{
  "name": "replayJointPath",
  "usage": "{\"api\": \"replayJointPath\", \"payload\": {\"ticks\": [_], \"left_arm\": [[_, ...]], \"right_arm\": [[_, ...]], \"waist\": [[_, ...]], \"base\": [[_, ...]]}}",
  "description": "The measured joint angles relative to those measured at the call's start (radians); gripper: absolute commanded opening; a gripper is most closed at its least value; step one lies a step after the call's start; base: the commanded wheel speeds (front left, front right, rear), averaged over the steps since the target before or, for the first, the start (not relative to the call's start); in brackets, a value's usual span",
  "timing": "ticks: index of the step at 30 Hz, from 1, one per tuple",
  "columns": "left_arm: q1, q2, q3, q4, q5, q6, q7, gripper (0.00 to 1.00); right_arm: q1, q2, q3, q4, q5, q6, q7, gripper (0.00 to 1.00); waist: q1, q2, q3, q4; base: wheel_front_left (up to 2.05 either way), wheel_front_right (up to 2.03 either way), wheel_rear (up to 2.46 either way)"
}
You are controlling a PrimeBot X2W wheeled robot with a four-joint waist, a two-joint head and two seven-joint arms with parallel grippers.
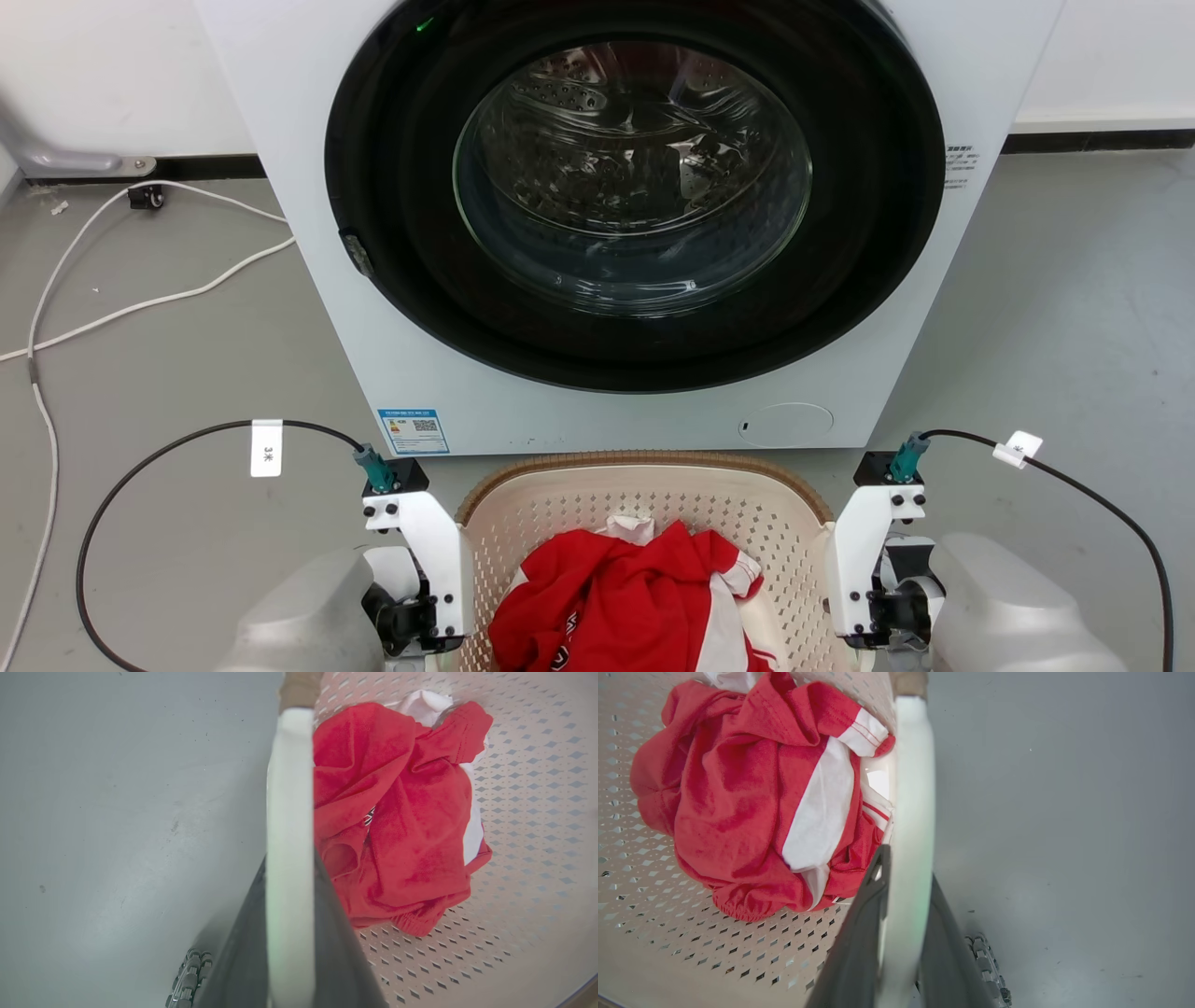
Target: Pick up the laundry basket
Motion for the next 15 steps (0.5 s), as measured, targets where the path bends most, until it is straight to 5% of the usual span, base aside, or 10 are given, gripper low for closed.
{"api": "replayJointPath", "payload": {"ticks": [15], "left_arm": [[0.001,-0.001,-0.008,-0.002,-0.009,0.000,-0.007,0.00]], "right_arm": [[0.000,-0.002,-0.003,0.000,-0.003,0.000,0.000,0.00]], "waist": [[0.0000,0.0000,0.000,0.000]], "base": [[0.00,0.00,0.00]]}}
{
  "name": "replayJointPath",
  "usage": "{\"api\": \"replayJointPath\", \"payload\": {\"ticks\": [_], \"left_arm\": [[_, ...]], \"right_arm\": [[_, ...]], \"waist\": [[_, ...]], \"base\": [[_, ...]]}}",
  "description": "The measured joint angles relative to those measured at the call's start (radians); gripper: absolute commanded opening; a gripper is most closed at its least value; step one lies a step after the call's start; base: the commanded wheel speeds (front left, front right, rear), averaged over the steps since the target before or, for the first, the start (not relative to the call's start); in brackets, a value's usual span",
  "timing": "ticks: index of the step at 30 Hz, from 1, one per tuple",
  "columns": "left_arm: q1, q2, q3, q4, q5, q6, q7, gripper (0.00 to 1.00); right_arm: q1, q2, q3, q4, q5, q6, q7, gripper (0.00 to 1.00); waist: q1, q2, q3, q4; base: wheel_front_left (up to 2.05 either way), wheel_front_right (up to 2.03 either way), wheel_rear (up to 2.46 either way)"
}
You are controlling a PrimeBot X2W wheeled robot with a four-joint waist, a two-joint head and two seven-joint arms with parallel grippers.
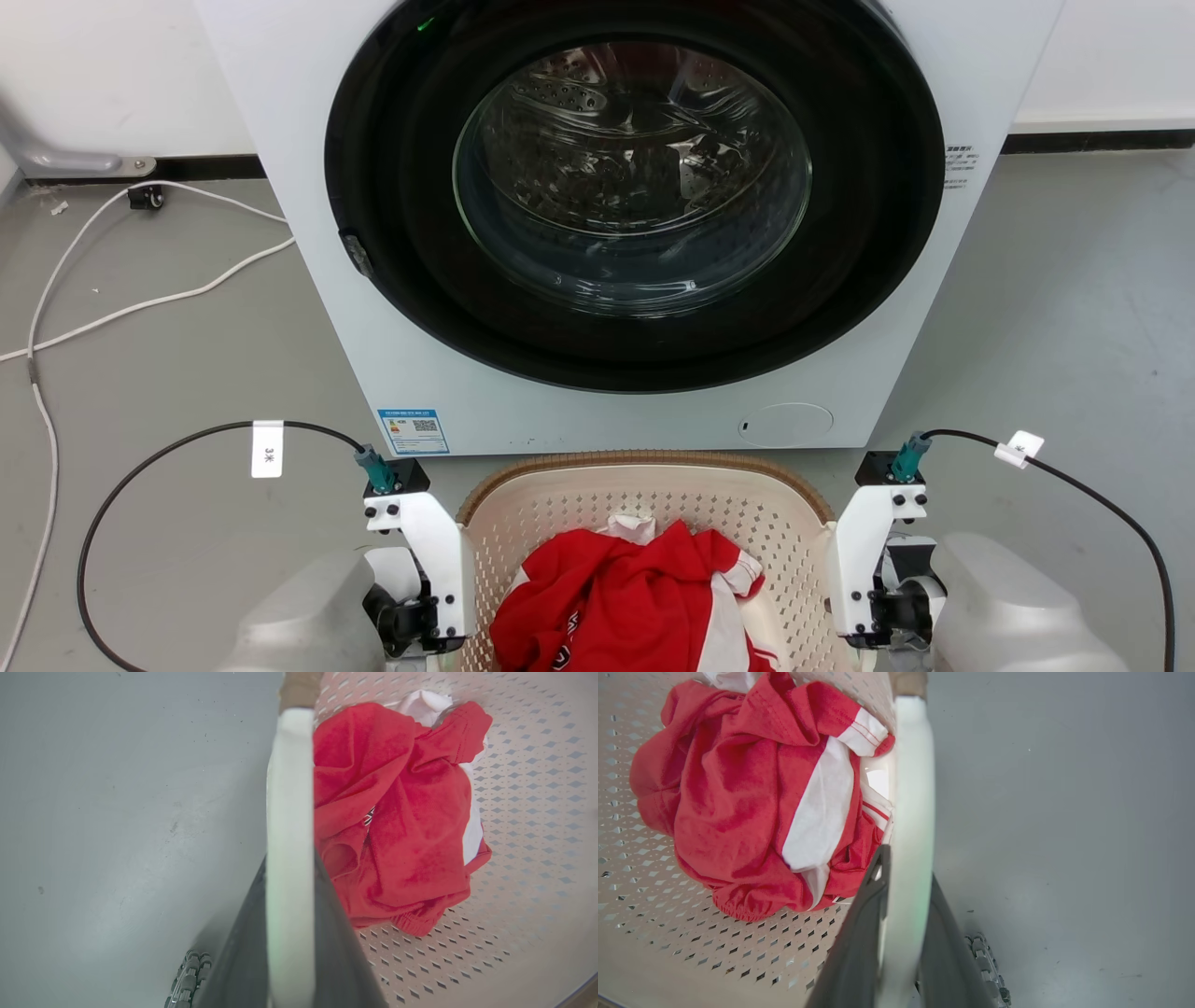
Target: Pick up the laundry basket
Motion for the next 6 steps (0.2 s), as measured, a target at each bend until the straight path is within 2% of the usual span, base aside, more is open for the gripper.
{"api": "replayJointPath", "payload": {"ticks": [6], "left_arm": [[0.002,0.000,-0.002,-0.001,-0.003,0.000,0.000,0.00]], "right_arm": [[0.000,0.000,-0.002,0.000,-0.003,0.000,0.003,0.00]], "waist": [[0.0000,0.0000,0.000,0.000]], "base": [[0.00,0.00,0.00]]}}
